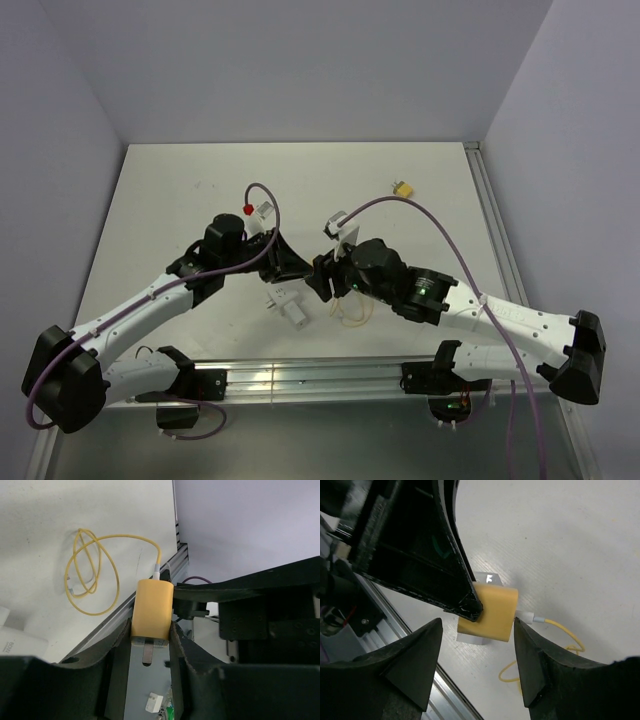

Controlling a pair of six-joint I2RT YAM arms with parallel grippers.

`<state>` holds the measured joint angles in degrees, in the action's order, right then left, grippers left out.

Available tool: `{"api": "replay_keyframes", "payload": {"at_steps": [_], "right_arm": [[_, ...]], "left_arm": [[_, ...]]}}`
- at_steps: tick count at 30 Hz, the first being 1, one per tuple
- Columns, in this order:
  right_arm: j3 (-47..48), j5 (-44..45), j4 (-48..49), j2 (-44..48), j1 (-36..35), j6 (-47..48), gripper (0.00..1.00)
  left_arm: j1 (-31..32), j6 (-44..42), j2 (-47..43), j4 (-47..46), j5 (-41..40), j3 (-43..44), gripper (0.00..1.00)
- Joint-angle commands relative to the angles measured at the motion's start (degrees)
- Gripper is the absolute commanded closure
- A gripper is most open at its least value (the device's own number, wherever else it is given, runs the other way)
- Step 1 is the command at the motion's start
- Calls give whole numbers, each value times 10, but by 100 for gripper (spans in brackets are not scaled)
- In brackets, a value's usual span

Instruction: Insert the plug

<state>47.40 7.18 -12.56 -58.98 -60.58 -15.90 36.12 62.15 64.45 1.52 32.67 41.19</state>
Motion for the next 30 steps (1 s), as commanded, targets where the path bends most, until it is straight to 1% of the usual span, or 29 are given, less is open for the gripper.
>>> {"api": "replay_keyframes", "payload": {"at_steps": [1, 3, 5, 7, 8, 9, 10, 11, 12, 13, 15, 20, 22, 24, 30], "right_arm": [[48, 15, -17, 30, -3, -40, 33], [61, 13, -42, 42, -2, -64, 33], [77, -9, -69, 67, -2, -100, 33], [81, -32, -81, 95, 1, -136, 37], [80, -64, -82, 103, 9, -145, 39], [75, -87, -79, 112, 12, -154, 43], [70, -108, -69, 126, 19, -174, 45], [60, -160, -56, 134, 34, -182, 48], [53, -180, -42, 141, 41, -191, 49], [45, -198, -8, 153, 46, -206, 50], [27, -240, 29, 160, 57, -223, 55], [42, -275, 60, 126, 65, -227, 57], [47, -271, 70, 114, 65, -227, 57], [50, -259, 68, 112, 66, -225, 56], [37, -270, 110, 120, 83, -230, 56]], "left_arm": [[2, -32, -23, -17, -9, 16, 100], [2, -59, -34, -18, -25, 17, 100], [3, -77, -59, -31, -33, 16, 100], [2, -105, -92, -52, -38, 10, 100], [2, -112, -104, -63, -36, 7, 100], [3, -125, -114, -72, -31, 5, 100], [3, -131, -131, -85, -28, 5, 100], [3, -136, -138, -92, -13, 4, 100], [2, -138, -145, -99, -7, 3, 100], [3, -137, -157, -120, 2, -1, 100], [3, -133, -168, -132, 10, -4, 100], [3, -115, -198, -168, 38, -11, 99], [3, -117, -208, -168, 47, -11, 100], [3, -120, -216, -168, 50, -9, 100], [4, -111, -228, -181, 68, -13, 100]]}}
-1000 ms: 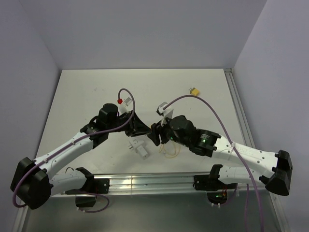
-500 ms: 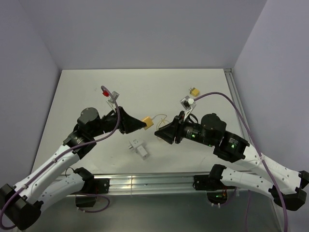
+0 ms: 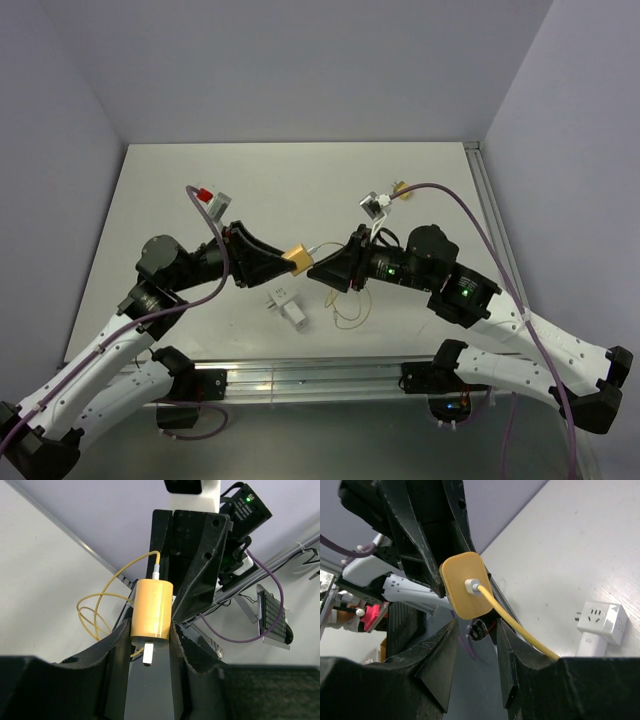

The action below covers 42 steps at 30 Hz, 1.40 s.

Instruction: Insert the plug

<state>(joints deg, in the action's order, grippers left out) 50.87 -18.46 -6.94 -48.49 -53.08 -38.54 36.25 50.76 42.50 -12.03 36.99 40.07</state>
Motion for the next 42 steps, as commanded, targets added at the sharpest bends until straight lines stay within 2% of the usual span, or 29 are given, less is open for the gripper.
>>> {"api": "replay_keyframes", "payload": {"at_steps": [1, 8, 12, 15, 16, 20, 22, 28, 32, 35, 37, 42], "right_arm": [[0, -20, 64, 15, 10, -4, 56], [-10, -69, 112, 3, 33, -12, 57], [-9, -67, 131, -2, 39, -22, 54], [5, -37, 92, -3, 39, -41, 50], [7, -27, 74, -2, 39, -48, 48], [19, 35, 9, 9, 40, -109, 20], [23, 47, -1, 8, 40, -128, 18], [83, 75, -36, -56, 39, -209, 17], [174, 93, -73, -127, 34, -218, 18], [244, 132, -147, -179, 23, -230, 18], [264, 152, -183, -196, 17, -239, 19], [259, 177, -181, -208, 5, -268, 25]], "left_arm": [[2, 6, -8, -55, 28, -3, 100], [9, 12, -4, -70, 46, -8, 100], [12, -1, -15, -48, 29, -1, 100], [12, -34, -35, 8, -23, 8, 100], [13, -48, -42, 30, -83, 11, 100], [15, -116, -65, 83, -182, 19, 100], [15, -132, -69, 91, -203, 22, 100], [29, -195, -63, 82, -245, 22, 100], [48, -247, -56, 102, -278, 33, 100], [54, -262, -58, 106, -293, 43, 100], [58, -271, -59, 115, -327, 48, 100], [64, -298, -42, 159, -345, 83, 100]]}}
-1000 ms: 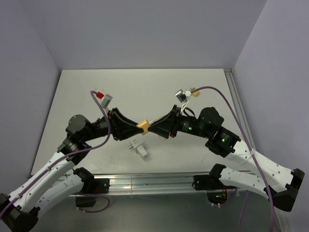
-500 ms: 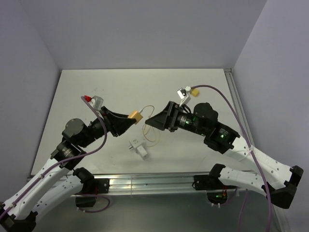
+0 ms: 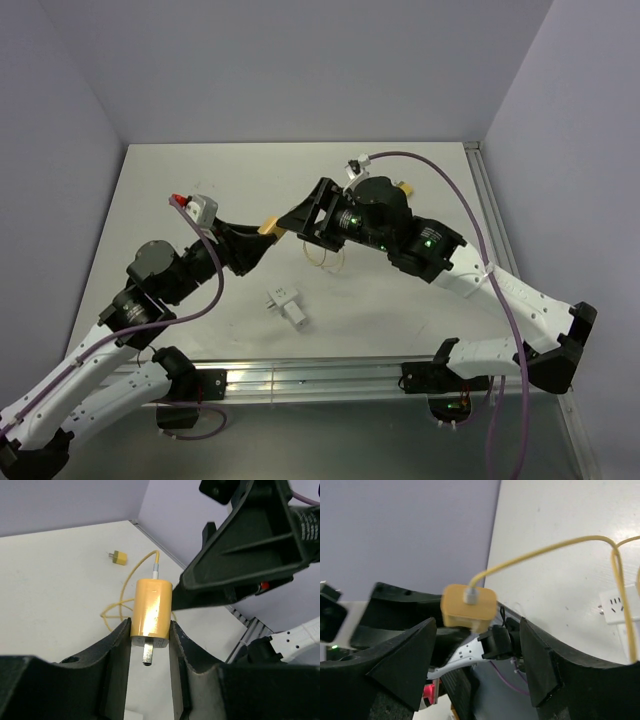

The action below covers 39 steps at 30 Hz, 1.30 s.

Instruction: Insert the plug

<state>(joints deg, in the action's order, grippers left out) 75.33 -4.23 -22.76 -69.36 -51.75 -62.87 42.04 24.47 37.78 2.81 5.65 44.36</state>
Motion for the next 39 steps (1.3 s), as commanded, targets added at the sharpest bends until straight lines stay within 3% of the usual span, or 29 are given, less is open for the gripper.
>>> {"api": "replay_keyframes", "payload": {"at_steps": [1, 19, 32, 39], "right_arm": [[14, 34, -23, -1, -9, -25, 26], [51, 33, -10, -53, -16, -22, 26], [63, 41, -19, -67, -15, -8, 40], [64, 40, -25, -66, -17, -3, 43]], "left_arm": [[6, -39, 6, 11, -34, 42, 100], [14, -38, 12, 4, -13, 37, 100], [21, -42, 20, 12, -14, 42, 99], [27, -46, 26, 23, -32, 49, 100]]}}
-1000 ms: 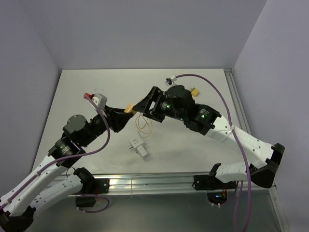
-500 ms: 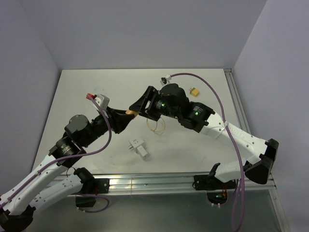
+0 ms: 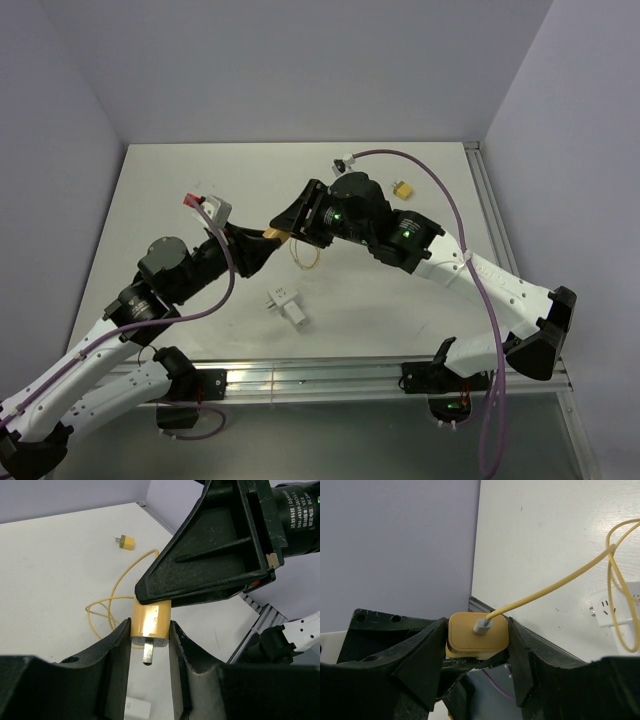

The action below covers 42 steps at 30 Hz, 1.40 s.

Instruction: Insert the plug

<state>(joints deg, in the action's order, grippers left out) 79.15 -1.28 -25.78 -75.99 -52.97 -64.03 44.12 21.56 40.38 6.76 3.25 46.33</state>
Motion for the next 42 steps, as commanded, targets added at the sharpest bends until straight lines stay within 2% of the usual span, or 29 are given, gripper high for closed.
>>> {"api": "replay_keyframes", "payload": {"at_steps": [1, 6, 9, 10, 11, 14, 17, 18, 21, 22, 23, 24, 25, 27, 29, 31, 32, 35, 36, 38, 39, 41, 42], "right_arm": [[24, 10, 6, 1, -6, 7, 48], [22, 3, 16, -1, -11, 5, 61], [5, 6, 31, 1, -14, -1, 83], [1, 7, 35, 5, -14, -6, 97], [-3, 7, 44, 7, -14, -9, 100], [-23, 3, 70, 16, -14, -19, 100], [-42, 12, 90, 29, -14, 7, 100], [-46, 12, 102, 33, -15, 23, 100], [-52, 53, 97, 39, -14, 101, 100], [-63, 61, 100, 47, -13, 142, 100], [-68, 92, 100, 51, -13, 161, 100], [-81, 102, 102, 58, -15, 192, 100], [-88, 109, 107, 59, -13, 211, 100], [-113, 124, 138, 64, -14, 283, 100], [-124, 124, 153, 59, -16, 322, 100], [-143, 145, 171, 51, -23, 362, 100], [-152, 159, 180, 48, -27, 373, 100], [-190, 205, 224, 38, -57, 404, 100], [-199, 221, 232, 30, -67, 412, 100], [-207, 266, 256, 16, -98, 421, 100], [-219, 283, 276, 5, -108, 426, 100], [-235, 324, 333, -6, -142, 450, 100], [-253, 336, 351, -18, -154, 463, 100]], "left_arm": [[6, -17, 1, -16, -8, 31, 100], [10, -15, 5, -10, -19, 34, 100], [11, -12, 4, -11, -25, 34, 99], [10, -11, 2, -11, -29, 34, 99], [11, -11, 1, -8, -30, 33, 99], [11, -6, 1, -2, -30, 35, 99], [11, 9, -6, 14, -87, 36, 64], [11, 21, -12, 19, -105, 33, 42], [11, 48, -48, 43, -171, 25, 28], [11, 58, -68, 54, -194, 26, 15], [11, 70, -74, 96, -228, 31, 8], [11, 112, -80, 125, -302, 37, 3], [11, 136, -87, 159, -342, 51, 2], [11, 202, -88, 240, -410, 68, 1], [11, 233, -74, 273, -428, 78, 2], [10, 317, -43, 343, -453, 95, 5], [10, 318, -32, 365, -452, 95, 8], [11, 381, 15, 403, -394, 68, 47], [11, 404, 28, 403, -369, 53, 53], [9, 421, 62, 368, -290, -8, 56], [9, 447, 70, 360, -272, -27, 65], [4, 462, 74, 331, -246, -75, 69], [2, 471, 63, 336, -251, -89, 67]]}}
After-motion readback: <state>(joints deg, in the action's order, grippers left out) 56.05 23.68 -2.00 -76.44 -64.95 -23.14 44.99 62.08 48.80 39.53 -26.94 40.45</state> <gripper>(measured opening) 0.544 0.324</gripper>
